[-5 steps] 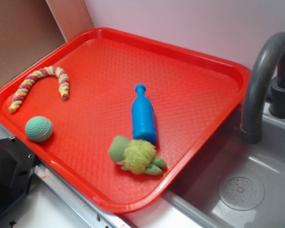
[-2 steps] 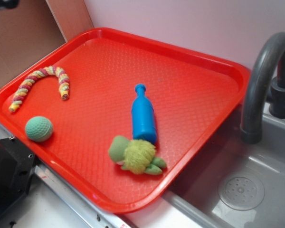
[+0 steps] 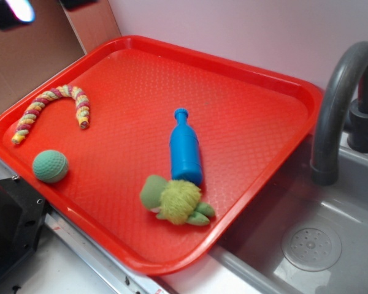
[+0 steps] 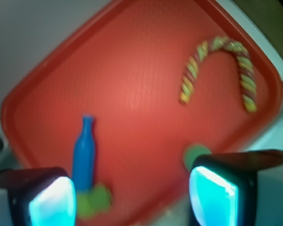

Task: Grab the blue bottle.

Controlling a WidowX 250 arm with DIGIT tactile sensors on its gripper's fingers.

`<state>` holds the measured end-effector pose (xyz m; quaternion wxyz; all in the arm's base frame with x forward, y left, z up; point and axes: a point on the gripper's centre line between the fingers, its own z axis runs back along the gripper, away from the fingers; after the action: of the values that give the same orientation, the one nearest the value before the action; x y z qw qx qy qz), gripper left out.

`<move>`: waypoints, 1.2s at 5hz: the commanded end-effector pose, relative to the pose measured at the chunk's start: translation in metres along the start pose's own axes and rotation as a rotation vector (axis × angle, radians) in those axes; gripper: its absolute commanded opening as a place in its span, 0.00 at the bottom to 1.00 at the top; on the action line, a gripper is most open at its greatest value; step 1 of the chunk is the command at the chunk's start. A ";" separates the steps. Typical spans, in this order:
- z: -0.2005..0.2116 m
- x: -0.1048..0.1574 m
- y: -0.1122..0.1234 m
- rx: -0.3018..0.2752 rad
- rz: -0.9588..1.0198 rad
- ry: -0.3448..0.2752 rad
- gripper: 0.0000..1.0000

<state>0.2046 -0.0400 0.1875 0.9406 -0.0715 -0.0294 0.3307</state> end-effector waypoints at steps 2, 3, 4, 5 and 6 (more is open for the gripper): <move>-0.065 -0.017 -0.046 -0.009 -0.071 0.072 1.00; -0.088 -0.024 -0.052 -0.021 -0.089 0.073 1.00; -0.105 -0.037 -0.055 -0.010 -0.075 0.088 1.00; -0.122 -0.035 -0.051 -0.007 -0.040 0.112 1.00; -0.140 -0.032 -0.052 -0.042 -0.040 0.154 1.00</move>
<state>0.2236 -0.1152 0.0494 0.9464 -0.1049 0.0479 0.3018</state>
